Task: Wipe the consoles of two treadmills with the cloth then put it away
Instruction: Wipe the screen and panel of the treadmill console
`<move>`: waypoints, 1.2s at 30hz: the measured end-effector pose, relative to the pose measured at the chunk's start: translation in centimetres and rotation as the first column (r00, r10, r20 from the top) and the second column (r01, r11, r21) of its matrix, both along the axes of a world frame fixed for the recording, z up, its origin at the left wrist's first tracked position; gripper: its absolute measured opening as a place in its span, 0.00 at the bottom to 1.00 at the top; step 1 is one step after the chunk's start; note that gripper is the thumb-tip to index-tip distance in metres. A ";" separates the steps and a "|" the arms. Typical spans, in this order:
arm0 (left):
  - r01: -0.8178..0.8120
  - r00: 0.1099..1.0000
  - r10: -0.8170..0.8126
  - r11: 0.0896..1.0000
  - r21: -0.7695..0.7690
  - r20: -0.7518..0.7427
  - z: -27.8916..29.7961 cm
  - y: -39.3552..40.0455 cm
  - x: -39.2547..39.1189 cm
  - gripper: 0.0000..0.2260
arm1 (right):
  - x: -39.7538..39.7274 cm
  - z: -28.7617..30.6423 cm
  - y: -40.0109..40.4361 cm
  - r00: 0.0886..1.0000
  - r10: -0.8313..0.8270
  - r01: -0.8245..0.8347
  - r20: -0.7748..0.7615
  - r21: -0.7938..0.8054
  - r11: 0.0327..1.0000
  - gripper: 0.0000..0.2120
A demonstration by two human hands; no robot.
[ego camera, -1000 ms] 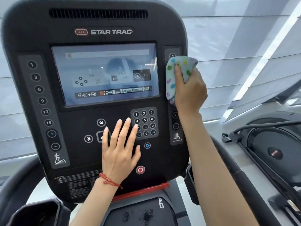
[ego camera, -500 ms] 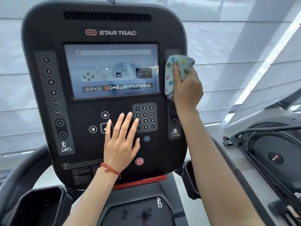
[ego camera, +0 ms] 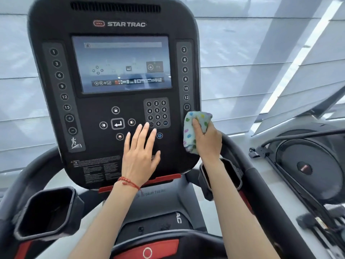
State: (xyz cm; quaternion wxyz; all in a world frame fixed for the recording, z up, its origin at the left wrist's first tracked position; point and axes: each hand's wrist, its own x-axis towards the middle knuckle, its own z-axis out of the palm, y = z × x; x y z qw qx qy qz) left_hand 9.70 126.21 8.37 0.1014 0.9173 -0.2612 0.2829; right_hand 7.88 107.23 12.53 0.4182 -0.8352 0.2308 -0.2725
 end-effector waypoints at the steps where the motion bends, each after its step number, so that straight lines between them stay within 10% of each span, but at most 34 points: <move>1: 0.018 1.000 -0.018 1.000 -0.003 -0.017 -0.1 0.0 -0.4 0.25 | -0.8 -0.3 0.0 1.000 -0.011 0.011 -0.011 0.039 0.999 0.19; 17: 0.521 0.841 -0.516 0.854 -0.011 -0.162 -1.7 -3.7 -3.4 0.24 | -14.7 -3.3 1.0 0.909 -0.417 0.389 -0.017 0.399 0.831 0.14; 36: 0.898 0.437 -0.845 0.432 0.087 -0.308 -3.6 -15.0 -22.4 0.25 | -40.8 -7.1 -0.7 0.512 -0.853 0.760 -0.102 0.517 0.394 0.13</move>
